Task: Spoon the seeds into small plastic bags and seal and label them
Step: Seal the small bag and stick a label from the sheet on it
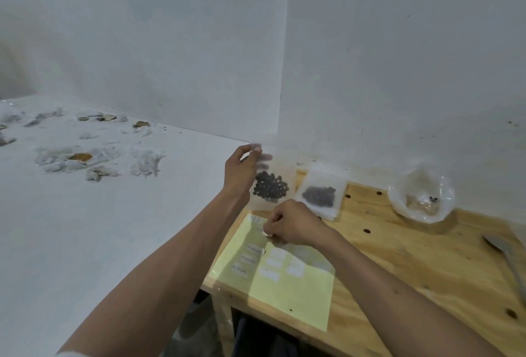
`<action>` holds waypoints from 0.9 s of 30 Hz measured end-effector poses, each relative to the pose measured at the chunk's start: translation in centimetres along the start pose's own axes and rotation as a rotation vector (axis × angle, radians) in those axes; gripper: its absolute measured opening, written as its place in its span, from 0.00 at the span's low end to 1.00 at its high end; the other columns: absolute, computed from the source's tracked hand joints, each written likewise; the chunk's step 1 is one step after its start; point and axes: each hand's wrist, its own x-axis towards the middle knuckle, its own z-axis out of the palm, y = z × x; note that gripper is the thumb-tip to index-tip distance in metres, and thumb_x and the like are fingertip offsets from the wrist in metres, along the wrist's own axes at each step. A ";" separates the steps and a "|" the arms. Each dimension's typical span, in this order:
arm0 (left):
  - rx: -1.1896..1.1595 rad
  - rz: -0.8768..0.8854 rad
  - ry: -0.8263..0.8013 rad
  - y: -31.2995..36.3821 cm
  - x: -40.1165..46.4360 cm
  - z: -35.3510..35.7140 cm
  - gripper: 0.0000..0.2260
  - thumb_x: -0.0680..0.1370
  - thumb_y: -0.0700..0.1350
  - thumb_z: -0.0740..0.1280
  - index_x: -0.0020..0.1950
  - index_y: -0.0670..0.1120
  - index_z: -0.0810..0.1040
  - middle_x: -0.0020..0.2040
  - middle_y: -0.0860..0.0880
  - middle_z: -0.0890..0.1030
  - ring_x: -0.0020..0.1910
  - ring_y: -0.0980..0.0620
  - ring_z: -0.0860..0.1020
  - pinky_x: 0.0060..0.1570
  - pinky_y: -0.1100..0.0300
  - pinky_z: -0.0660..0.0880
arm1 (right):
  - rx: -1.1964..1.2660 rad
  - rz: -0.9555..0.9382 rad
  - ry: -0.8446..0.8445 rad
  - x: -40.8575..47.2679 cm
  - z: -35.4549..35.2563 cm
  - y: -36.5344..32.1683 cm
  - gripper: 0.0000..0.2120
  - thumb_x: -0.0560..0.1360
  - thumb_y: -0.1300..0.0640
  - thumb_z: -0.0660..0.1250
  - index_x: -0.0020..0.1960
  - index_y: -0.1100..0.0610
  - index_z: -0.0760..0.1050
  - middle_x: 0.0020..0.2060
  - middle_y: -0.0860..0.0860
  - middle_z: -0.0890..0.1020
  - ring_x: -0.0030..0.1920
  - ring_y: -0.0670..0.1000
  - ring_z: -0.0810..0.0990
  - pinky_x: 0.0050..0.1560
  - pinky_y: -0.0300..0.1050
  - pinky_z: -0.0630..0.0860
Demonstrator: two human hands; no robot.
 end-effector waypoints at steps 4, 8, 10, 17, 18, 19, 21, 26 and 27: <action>-0.047 -0.050 -0.044 -0.2 -0.4 0.2 0.09 0.82 0.46 0.67 0.60 0.44 0.80 0.49 0.44 0.87 0.46 0.50 0.86 0.49 0.56 0.79 | 0.228 -0.043 0.201 -0.9 -2.8 -0.2 0.06 0.75 0.62 0.73 0.42 0.65 0.84 0.36 0.59 0.87 0.35 0.54 0.86 0.45 0.49 0.86; -0.086 -0.069 -0.092 -0.1 -0.7 1.2 0.10 0.82 0.44 0.68 0.59 0.39 0.79 0.50 0.40 0.87 0.48 0.43 0.87 0.54 0.47 0.81 | 0.341 -0.079 0.449 -0.8 -6.6 -0.4 0.03 0.74 0.59 0.77 0.42 0.58 0.84 0.35 0.52 0.87 0.34 0.50 0.85 0.42 0.44 0.84; -0.112 -0.067 -0.126 0.1 -1.2 1.8 0.09 0.82 0.43 0.68 0.59 0.39 0.79 0.48 0.40 0.87 0.45 0.45 0.87 0.46 0.52 0.84 | 0.372 -0.080 0.515 -0.7 -8.0 -0.4 0.04 0.74 0.57 0.77 0.44 0.58 0.84 0.37 0.51 0.87 0.34 0.49 0.85 0.41 0.40 0.83; -0.142 -0.075 -0.249 0.1 -2.4 4.2 0.09 0.81 0.40 0.70 0.58 0.36 0.80 0.49 0.35 0.85 0.46 0.42 0.87 0.43 0.55 0.82 | 0.261 -0.082 0.656 0.1 -9.1 0.4 0.05 0.74 0.54 0.77 0.44 0.55 0.84 0.35 0.47 0.86 0.32 0.45 0.85 0.39 0.37 0.82; -0.147 -0.076 -0.258 0.1 -2.5 4.4 0.09 0.81 0.40 0.70 0.58 0.36 0.80 0.50 0.35 0.85 0.47 0.41 0.87 0.44 0.55 0.82 | 0.249 -0.081 0.671 0.1 -9.1 0.5 0.05 0.74 0.54 0.76 0.44 0.55 0.84 0.35 0.46 0.86 0.32 0.45 0.85 0.38 0.36 0.81; -0.151 -0.076 -0.266 0.0 -2.6 4.6 0.09 0.81 0.39 0.70 0.58 0.36 0.80 0.51 0.34 0.84 0.47 0.41 0.87 0.44 0.54 0.83 | 0.248 -0.081 0.678 0.1 -9.2 0.6 0.05 0.74 0.55 0.76 0.44 0.55 0.84 0.35 0.47 0.86 0.32 0.45 0.85 0.38 0.35 0.81; -0.153 -0.069 -0.275 0.0 -2.6 5.0 0.10 0.79 0.39 0.71 0.58 0.35 0.80 0.53 0.34 0.84 0.48 0.40 0.86 0.49 0.50 0.84 | 0.241 -0.081 0.681 0.1 -9.4 0.6 0.04 0.75 0.55 0.76 0.44 0.56 0.84 0.36 0.47 0.86 0.32 0.45 0.85 0.38 0.36 0.82; -0.099 -0.046 -0.315 0.2 -2.6 5.4 0.16 0.75 0.39 0.75 0.60 0.37 0.79 0.48 0.38 0.87 0.50 0.41 0.86 0.58 0.47 0.81 | 0.192 -0.105 0.693 -0.1 -9.7 0.6 0.03 0.75 0.56 0.75 0.44 0.55 0.84 0.37 0.47 0.86 0.33 0.44 0.84 0.37 0.35 0.80; -0.090 -0.046 -0.315 0.2 -2.6 5.5 0.16 0.75 0.39 0.76 0.61 0.38 0.79 0.48 0.38 0.87 0.50 0.41 0.86 0.58 0.47 0.81 | 0.177 -0.112 0.696 -0.1 -9.8 0.7 0.03 0.75 0.55 0.75 0.43 0.54 0.84 0.36 0.46 0.85 0.32 0.43 0.84 0.36 0.34 0.79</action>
